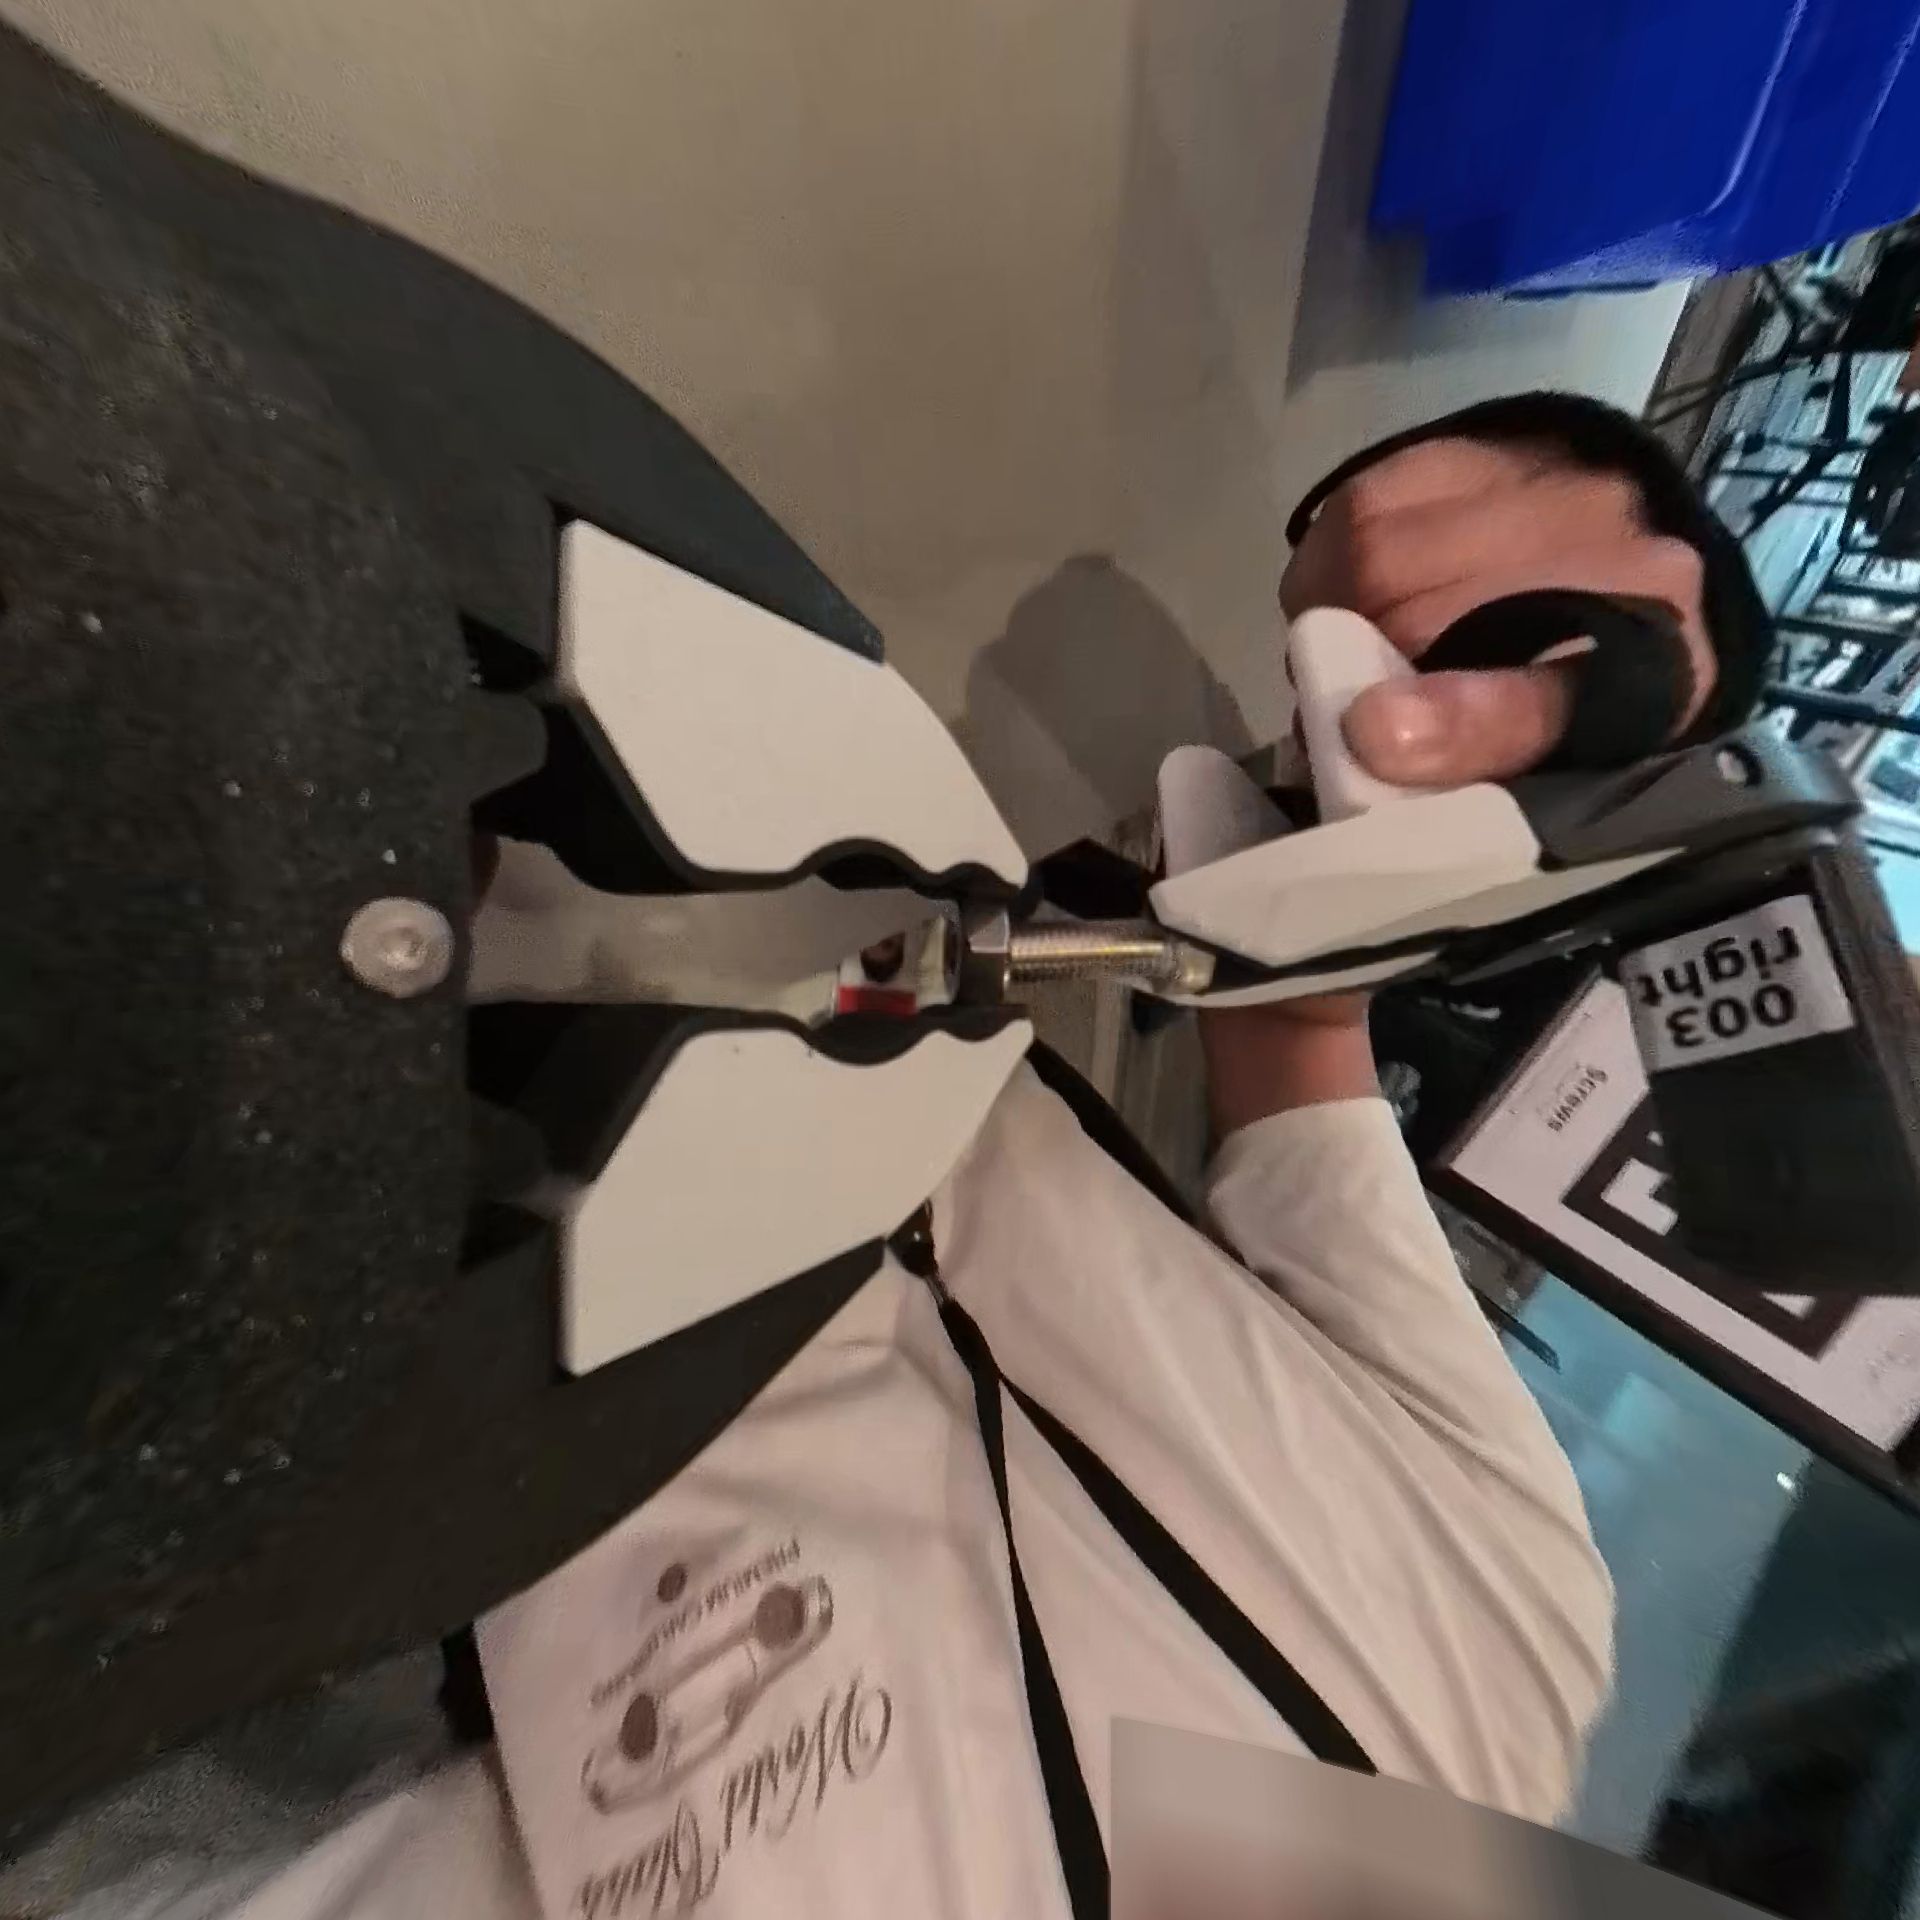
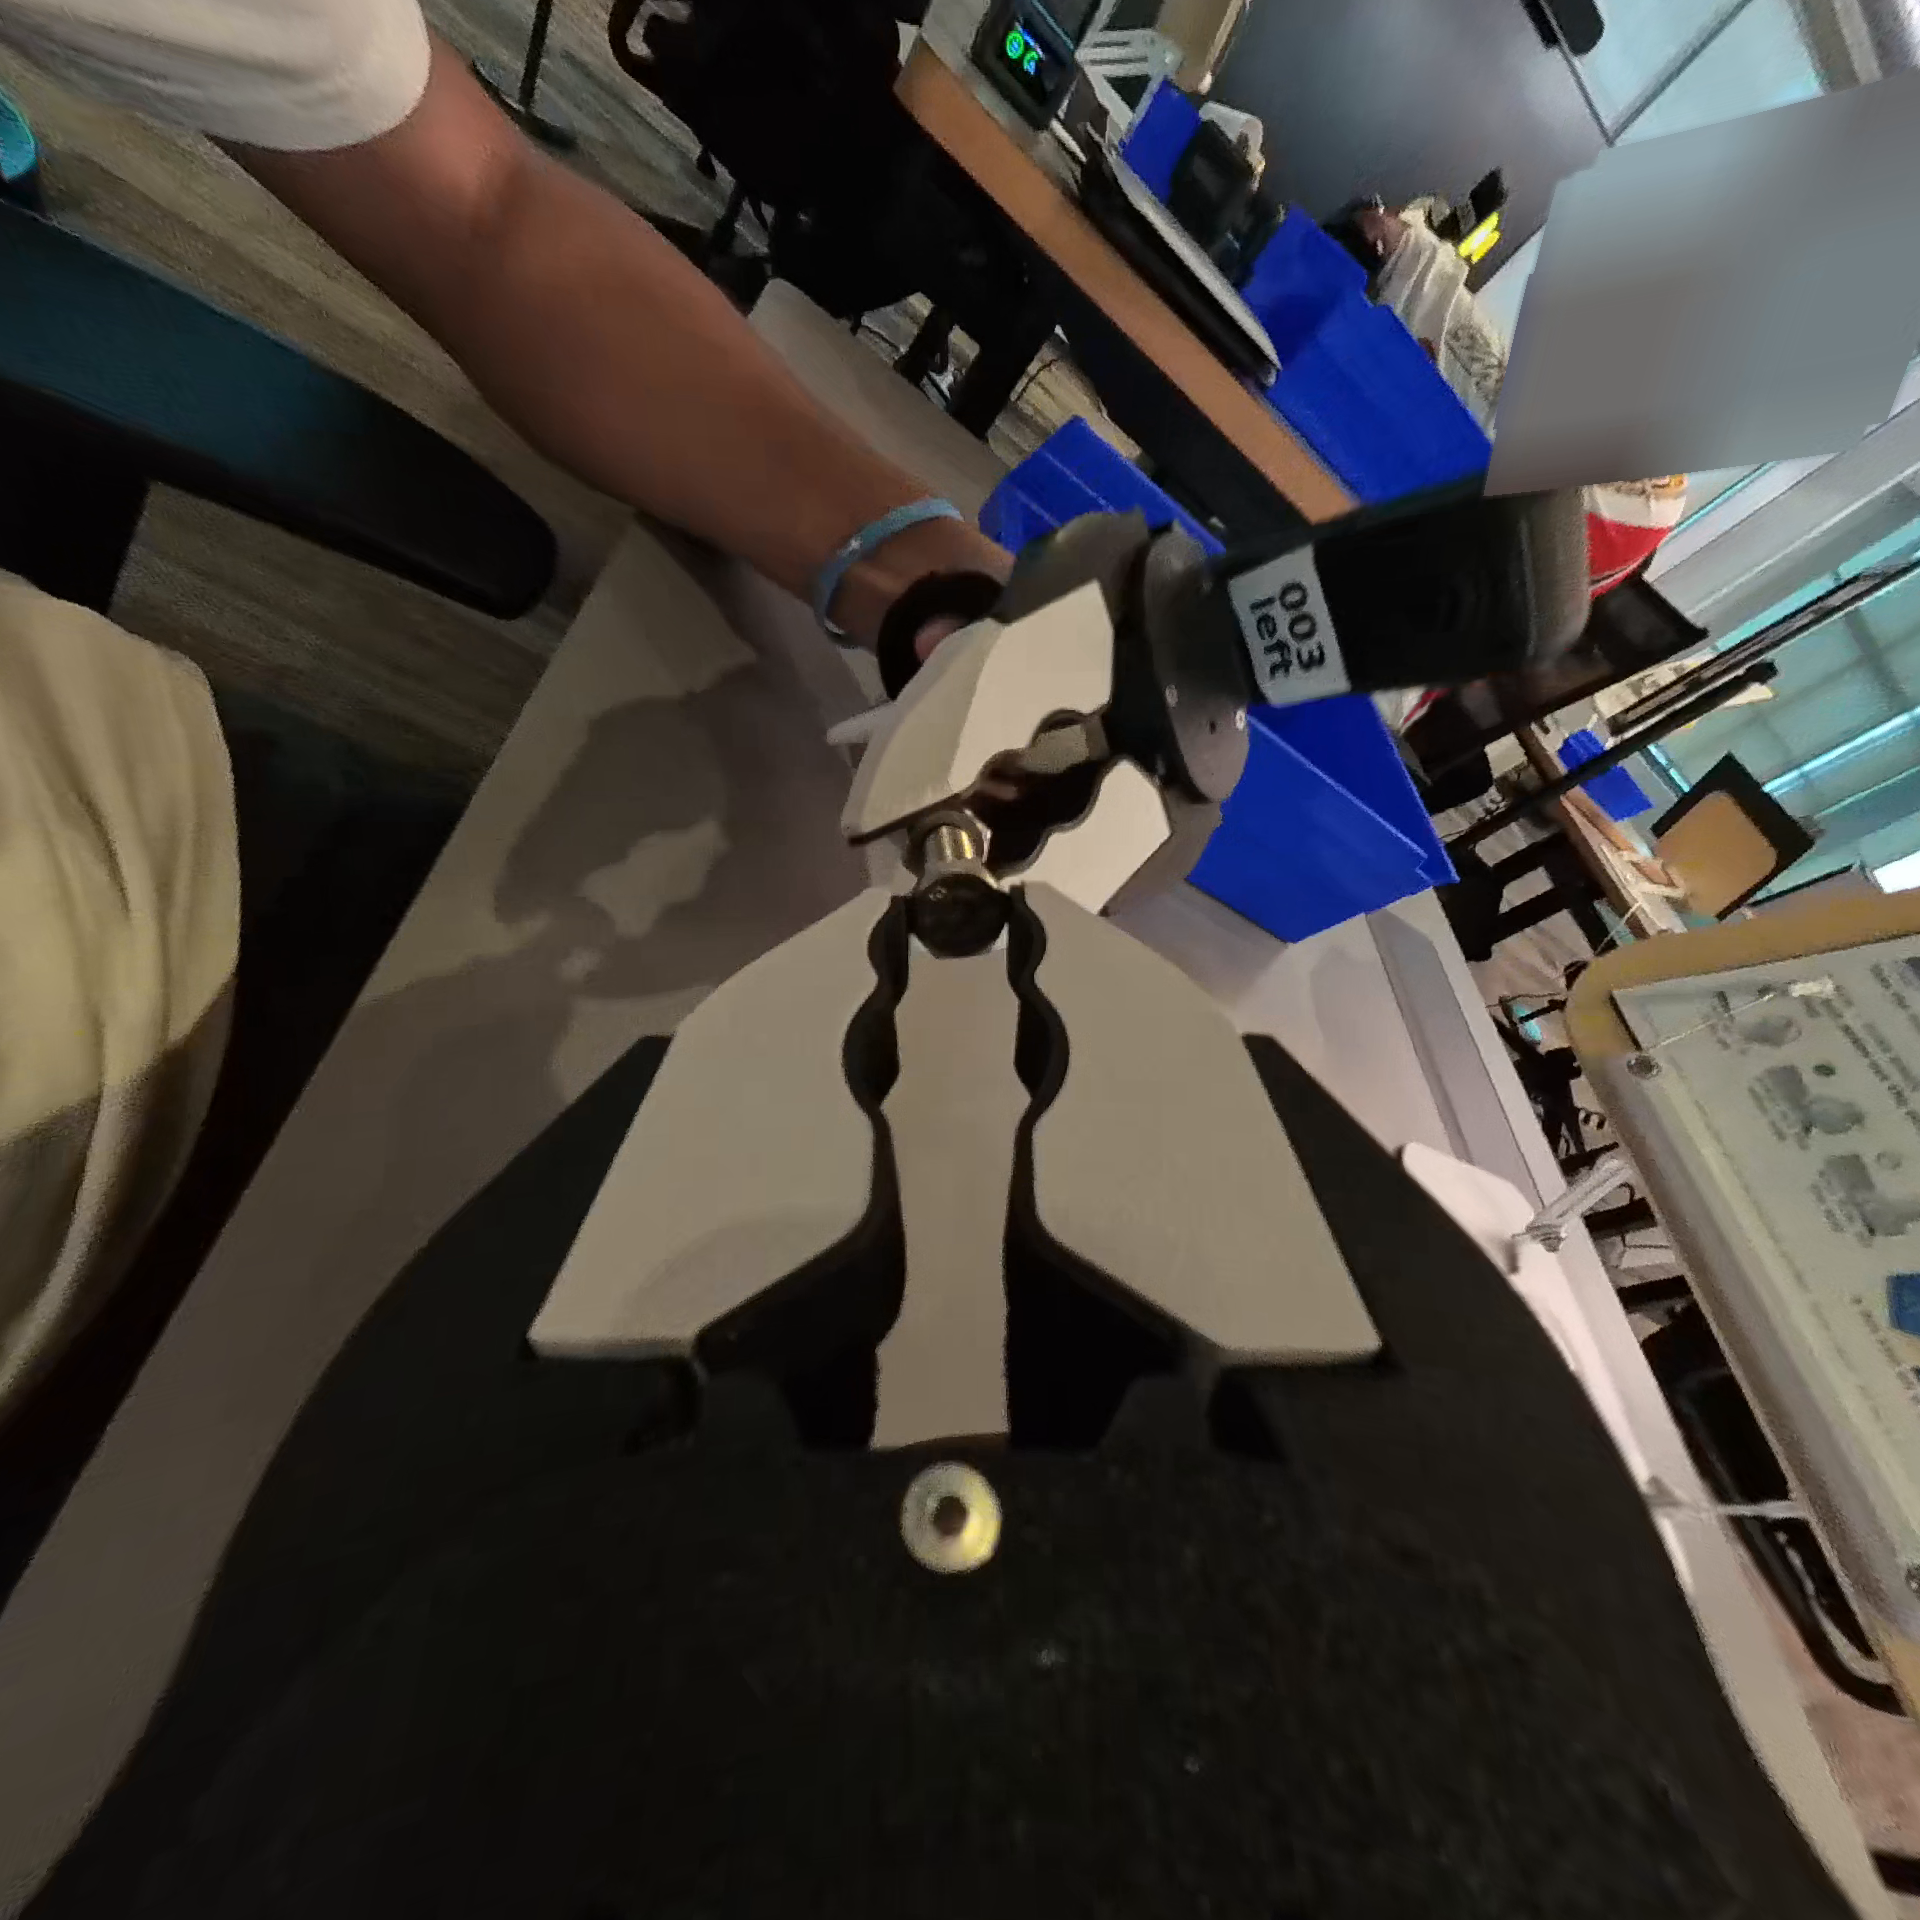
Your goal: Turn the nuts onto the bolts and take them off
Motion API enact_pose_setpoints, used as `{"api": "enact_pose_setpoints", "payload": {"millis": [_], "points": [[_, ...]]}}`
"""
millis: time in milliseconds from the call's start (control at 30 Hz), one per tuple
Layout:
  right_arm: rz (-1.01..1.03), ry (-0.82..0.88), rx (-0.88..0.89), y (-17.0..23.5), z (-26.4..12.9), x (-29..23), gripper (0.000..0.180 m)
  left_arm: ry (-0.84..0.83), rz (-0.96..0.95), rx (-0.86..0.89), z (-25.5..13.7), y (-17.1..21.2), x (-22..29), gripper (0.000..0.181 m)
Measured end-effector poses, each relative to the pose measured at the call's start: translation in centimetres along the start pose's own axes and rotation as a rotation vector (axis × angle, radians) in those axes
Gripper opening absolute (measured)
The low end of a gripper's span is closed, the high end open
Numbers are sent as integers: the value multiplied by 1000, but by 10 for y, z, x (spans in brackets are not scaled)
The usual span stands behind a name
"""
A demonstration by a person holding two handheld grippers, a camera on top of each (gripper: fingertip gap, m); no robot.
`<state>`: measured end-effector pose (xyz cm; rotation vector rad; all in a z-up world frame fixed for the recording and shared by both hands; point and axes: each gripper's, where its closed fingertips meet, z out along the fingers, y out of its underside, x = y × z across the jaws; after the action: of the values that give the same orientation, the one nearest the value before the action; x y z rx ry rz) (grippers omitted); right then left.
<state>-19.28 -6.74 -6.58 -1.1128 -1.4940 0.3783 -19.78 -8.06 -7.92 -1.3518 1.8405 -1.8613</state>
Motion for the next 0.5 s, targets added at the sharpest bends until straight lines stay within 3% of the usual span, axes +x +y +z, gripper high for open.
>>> {"api": "enact_pose_setpoints", "payload": {"millis": [100, 333, 433, 500], "points": [[22, 22, -7, 2, -2, 6, 18, -3, -52, 1, 0, 1, -5, 18], [190, 71, 50, 12, -11, 26, 18, -150, 61, -11, -1, 0, -19, 18], [349, 161, 54, 26, -18, 51, 18, -429, 141, 61, -24, -18, -54, 18], [505, 242, 94, 38, -22, 69, 18, -725, 224, 144, -54, -35, -83, 18]]}}
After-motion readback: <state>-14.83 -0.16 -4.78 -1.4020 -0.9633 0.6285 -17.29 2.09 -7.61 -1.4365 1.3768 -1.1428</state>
